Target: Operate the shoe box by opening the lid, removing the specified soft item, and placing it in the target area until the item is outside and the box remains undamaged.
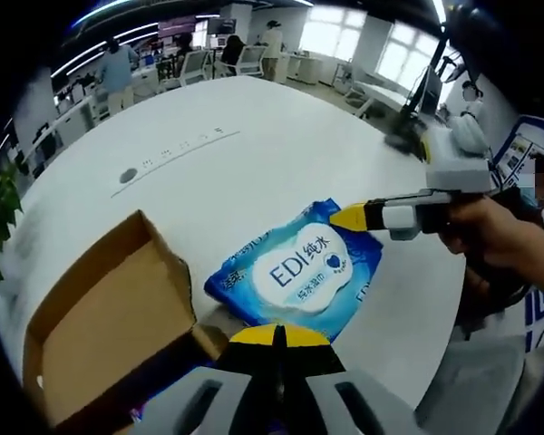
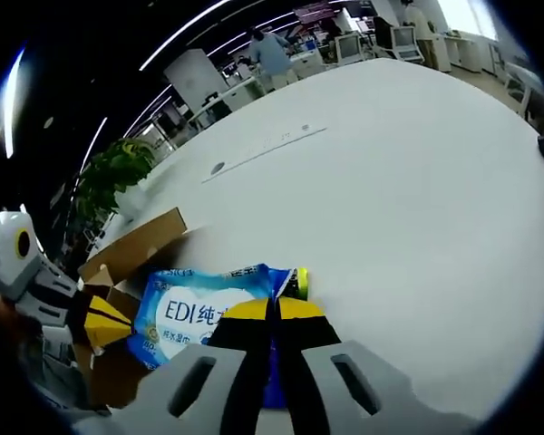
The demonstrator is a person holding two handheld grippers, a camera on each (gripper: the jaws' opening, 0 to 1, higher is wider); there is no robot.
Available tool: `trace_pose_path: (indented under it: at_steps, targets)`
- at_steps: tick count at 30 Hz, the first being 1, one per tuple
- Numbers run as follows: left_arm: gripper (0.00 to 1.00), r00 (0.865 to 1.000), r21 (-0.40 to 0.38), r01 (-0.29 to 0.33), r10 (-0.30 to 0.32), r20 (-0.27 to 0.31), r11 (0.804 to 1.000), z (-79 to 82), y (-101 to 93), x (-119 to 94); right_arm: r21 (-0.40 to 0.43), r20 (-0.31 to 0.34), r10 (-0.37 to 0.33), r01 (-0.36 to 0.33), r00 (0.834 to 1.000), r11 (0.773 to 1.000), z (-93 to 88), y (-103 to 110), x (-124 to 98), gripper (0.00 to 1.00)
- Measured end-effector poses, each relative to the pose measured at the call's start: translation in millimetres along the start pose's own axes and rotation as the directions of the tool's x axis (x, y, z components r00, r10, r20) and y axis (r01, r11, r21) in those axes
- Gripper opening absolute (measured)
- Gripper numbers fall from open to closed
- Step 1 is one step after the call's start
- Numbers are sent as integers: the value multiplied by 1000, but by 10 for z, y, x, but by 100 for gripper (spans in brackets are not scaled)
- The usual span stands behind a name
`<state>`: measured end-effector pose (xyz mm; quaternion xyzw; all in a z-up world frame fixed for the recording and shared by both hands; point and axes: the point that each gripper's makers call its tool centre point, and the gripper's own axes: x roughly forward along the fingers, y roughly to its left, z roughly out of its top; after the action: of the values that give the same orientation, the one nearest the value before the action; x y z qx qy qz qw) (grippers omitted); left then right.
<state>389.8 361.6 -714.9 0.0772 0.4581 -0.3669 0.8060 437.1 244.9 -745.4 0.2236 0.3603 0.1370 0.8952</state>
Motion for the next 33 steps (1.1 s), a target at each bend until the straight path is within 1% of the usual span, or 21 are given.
trace_pose_path:
  at_steps: [1,2,3,4,5,6,8,9,11,17,18,20,21,24,27,31,33]
  targets:
    - [0,1000,-31,0,-1,-16,1000,-4,-2,-26,34,-2,11,-11,1000,999,13,48,-1,0]
    - [0,1000,-3,-15,15,-18,1000,8,7,-21,-24,-17,-9,8,1000,1000,-1,32,8,0]
    - [0,999,24,-29,29,-22,999,14,18,-11,-69,-17,-41,39,999,997,-7,-17,18,0]
    - [0,999,25,-25,25,-26,999,9,-8,7,-80,-24,-58,56,998,995,-36,-32,33,0]
    - [0,999,20,-23,24,-24,1000,10,-9,7,-47,-19,-50,49,999,998,-46,-13,48,0]
    - [0,1000,7,-6,6,-29,1000,-7,-36,7,-26,-16,-53,53,998,998,-41,-27,53,0]
    - [0,999,17,-13,14,-34,1000,-41,-29,-10,-2,-16,-48,48,999,999,-39,-41,48,0]
    - [0,999,29,-20,21,-33,999,-61,-11,-29,-3,-20,-47,47,999,999,-41,-46,42,0]
    - [0,999,22,-19,19,-28,1000,-77,18,-63,-11,-31,-51,51,998,999,-63,-68,40,0]
    - [0,1000,-2,-19,19,2,1000,-45,65,-157,-35,-23,-53,52,998,998,-82,-90,24,4]
    - [1,1000,-3,-17,17,7,1000,-40,65,-172,-43,-23,-52,51,998,998,-87,-81,11,4]
    - [11,1000,-6,-14,14,19,1000,-26,61,-205,-71,-24,-53,52,998,996,-91,-83,-12,4]
    - [14,1000,-8,-11,12,27,1000,-19,58,-234,-83,-22,-54,52,998,995,-86,-85,-24,4]
    - [14,999,-1,-12,12,48,1000,-4,75,-309,-107,-15,-54,52,998,993,-71,-83,-91,4]
    - [16,998,2,-15,15,61,1000,-13,113,-378,-121,-10,-54,53,998,991,-60,-80,-128,4]
    - [19,998,0,-14,14,68,1000,-49,156,-440,-184,-6,-59,57,998,981,-47,-67,-220,4]
    - [20,998,3,-15,15,66,1000,-73,176,-466,-199,-7,-58,55,998,978,-35,-46,-268,4]
